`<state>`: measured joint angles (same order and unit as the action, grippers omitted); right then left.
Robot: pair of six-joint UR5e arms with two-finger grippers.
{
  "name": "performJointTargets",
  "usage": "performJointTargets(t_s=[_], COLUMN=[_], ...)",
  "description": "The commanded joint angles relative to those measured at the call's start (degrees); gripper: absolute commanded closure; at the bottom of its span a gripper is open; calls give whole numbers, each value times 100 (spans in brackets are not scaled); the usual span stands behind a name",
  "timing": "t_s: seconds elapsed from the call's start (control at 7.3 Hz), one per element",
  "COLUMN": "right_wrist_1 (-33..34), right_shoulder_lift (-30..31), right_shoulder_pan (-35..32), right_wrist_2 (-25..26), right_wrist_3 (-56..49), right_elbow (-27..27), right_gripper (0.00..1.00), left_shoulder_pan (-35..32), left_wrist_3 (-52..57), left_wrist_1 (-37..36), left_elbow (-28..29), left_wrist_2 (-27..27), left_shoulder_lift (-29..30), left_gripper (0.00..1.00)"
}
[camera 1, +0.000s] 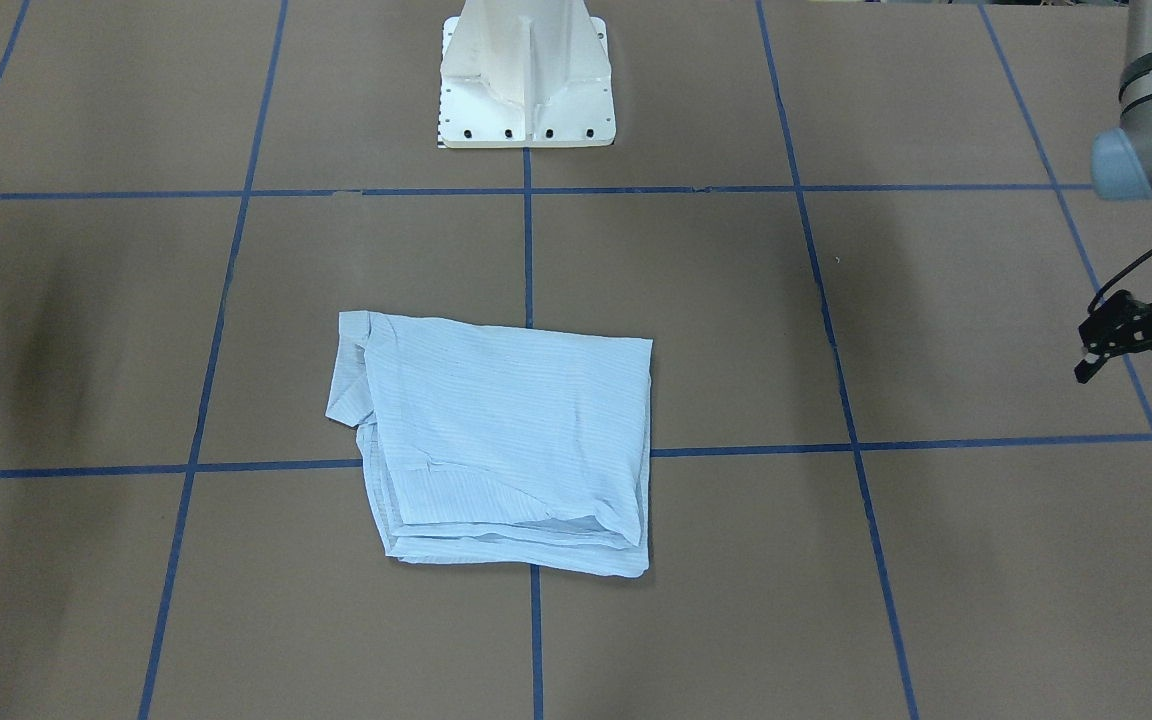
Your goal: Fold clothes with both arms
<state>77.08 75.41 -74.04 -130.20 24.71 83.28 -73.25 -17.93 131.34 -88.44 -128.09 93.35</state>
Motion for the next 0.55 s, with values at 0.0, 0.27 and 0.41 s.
performJointTargets(t_s=[0.0,0.27,0.41], right_wrist_1=[1021,1467,1459], right_shoulder_lift=[429,1156,1508], right_shoulder_pan=[-469,-768,-778], right_wrist_2=[-58,12,13], right_wrist_3=[-1287,-2135,-2137], right_elbow=[520,1074,1364], right_gripper=[0,0,0], left_shoulder_pan=[-801,-1487,-1673], left_wrist_3=[1331,2314,2451], left_wrist_1=[-737,-2036,-2338], left_elbow=[-356,-1102,-1192], left_wrist_2=[-408,-401,-409], left_shoulder_lift=[-483,-817,-818], left_gripper=[1,1,1])
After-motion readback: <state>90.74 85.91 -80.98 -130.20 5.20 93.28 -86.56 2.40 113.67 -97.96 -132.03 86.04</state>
